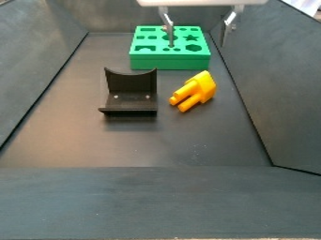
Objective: Pick up the 3 prong object. Move up. Place the 3 prong object on the fixture. Regrasp the 3 prong object. Move to above the board. Insert the 3 prong object.
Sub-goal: Pick up the 3 prong object.
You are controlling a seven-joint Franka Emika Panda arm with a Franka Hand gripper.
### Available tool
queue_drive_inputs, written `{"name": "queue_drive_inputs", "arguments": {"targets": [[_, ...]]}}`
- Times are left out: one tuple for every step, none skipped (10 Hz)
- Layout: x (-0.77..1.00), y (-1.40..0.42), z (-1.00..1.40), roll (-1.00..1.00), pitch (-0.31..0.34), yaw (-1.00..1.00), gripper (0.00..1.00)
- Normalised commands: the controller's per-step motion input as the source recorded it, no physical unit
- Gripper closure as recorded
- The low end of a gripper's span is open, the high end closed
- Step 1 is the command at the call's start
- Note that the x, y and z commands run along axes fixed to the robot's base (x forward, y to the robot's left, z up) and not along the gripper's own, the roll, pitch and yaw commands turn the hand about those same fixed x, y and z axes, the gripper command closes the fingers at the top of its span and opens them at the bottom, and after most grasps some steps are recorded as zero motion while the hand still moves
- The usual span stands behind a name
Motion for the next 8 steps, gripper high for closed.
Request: {"name": "queue_drive_inputs", "arguments": {"targets": [[-0.31,-0.22,-0.59,-0.05,-0.034,-0.33,0.0],[-0.3,-0.15,-0.61,-0.07,-0.021,-0.32,0.0],[-0.32,-0.13,-0.61,-0.08,0.0,-0.38,0.0],[-0.45,-0.07,-0.52,-0.09,0.0,-0.58,0.0],[-0.39,0.0,-0.5,-0.09,0.0,-0.7,0.0],[-0.38,0.0,-0.51,-0.1,0.0,-0.71,0.0],[-0.35,0.0,-0.48,-0.16,0.0,-0.66,0.0],[-0.29,-0.01,-0.44,-0.18,-0.004,-0.57,0.0]]}}
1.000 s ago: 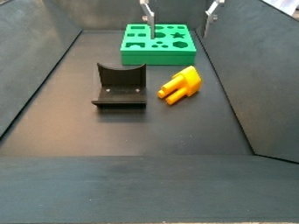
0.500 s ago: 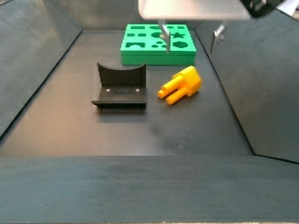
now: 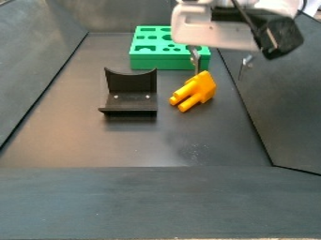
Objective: Pick up the 3 prong object. Move up. Place the 3 prong object on the fixture. Regrasp the 3 prong object. Move to above the board. Insert the 3 prong object.
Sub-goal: Pick up the 3 prong object.
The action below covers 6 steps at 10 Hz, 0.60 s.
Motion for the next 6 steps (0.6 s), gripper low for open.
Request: {"name": "queue_drive_inputs", "arguments": {"targets": [[-0.25,-0.04,-0.39,-0.2,-0.016,-0.5,0.0],[-0.15,-0.11,-0.32,-0.19,0.0,-0.5,0.0],[0.22,-0.2,-0.03,-0.11,0.053,-0.62,0.0],[0.26,-0.03,0.13,-0.05,0.049,-0.74,0.0],[0.33,0.0,0.39,-0.07,0.027,-0.73,0.0],[0.42,0.0,0.48,-0.11,0.0,-0.7,0.0]]}}
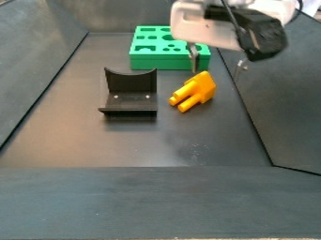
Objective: Pick up the 3 prong object. Move up. Place the 3 prong object on the fixture. Regrasp the 3 prong object. Move to above the board. Insert the 3 prong object.
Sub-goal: Pick up the 3 prong object.
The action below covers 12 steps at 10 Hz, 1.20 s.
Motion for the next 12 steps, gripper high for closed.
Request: {"name": "queue_drive_inputs", "arguments": {"targets": [[0.45,-0.13,0.0,-0.1,0.0,-0.62,0.0],[0.23,-0.26,-0.48,-0.08,-0.093,-0.46,0.0],[0.0,-0.29,-0.65,-0.04,-0.124,-0.15,0.0],[0.0,-0.11,-0.55,-0.02,-0.076,-0.05,0.0],[0.13,0.0,-0.31,-0.01,0.0,-0.06,0.0],[0.3,0.0,-0.27,0.0,0.0,-0.14,0.0],[0.28,-0.05,-0.35,-0.03,-0.014,-0.18,0.0],[0.19,-0.07,-0.29,-0.09,-0.033,-0.26,0.0],[0.4,0.0,-0.19,-0.12,0.0,-0.43,0.0],[0.4,0.07,-0.1,-0.19,-0.006,-0.5,0.0],[0.11,0.03,-0.17,-0.14,-0.069,-0.39,0.0],[-0.18,0.0,-0.25,-0.04,-0.109,-0.1,0.0]]}}
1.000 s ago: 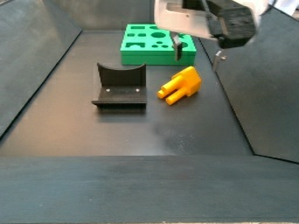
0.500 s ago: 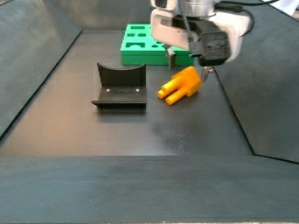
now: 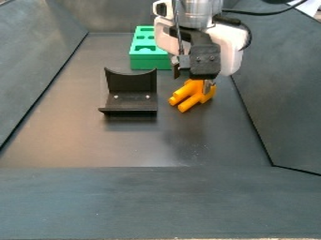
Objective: Pick up the 3 prong object. Move up. Place the 3 prong object on the fixture. Regrasp the 3 prong object. Move to above the board. Insert the 3 prong object.
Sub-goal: Pick up the 3 prong object.
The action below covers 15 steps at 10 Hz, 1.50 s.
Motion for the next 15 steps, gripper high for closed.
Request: {"name": "queue_drive_inputs", "arguments": {"targets": [[-0.23,0.0,-0.25,0.0,-0.111,0.0,0.0],[0.0,0.03,-0.19,0.0,0.0,0.0,0.0],[0.0,0.01,-0.21,0.0,0.0,0.0,0.0],[0.0,0.03,-0.11,-0.12,-0.077,-0.03,0.0],[-0.05,0.0,-0.06,-0.01,-0.113,0.0,0.0],[-0.29,-0.08,0.0,0.1,-0.147,0.15,0.0],[0.0,0.0,0.0,0.0,0.0,0.0,1.0],[0.0,0.0,0.0,0.0,0.0,0.0,1.0],[0.0,0.0,0.0,0.0,0.0,0.0,1.0],[0.0,0.0,0.0,0.0,0.0,0.0,1.0],[0.0,0.0,0.0,0.0,0.0,0.0,1.0],[0.0,0.0,0.0,0.0,0.0,0.0,1.0],[0.0,0.0,0.0,0.0,0.0,0.0,1.0],[0.0,0.0,0.0,0.0,0.0,0.0,1.0],[0.0,0.0,0.0,0.0,0.0,0.0,1.0]]}}
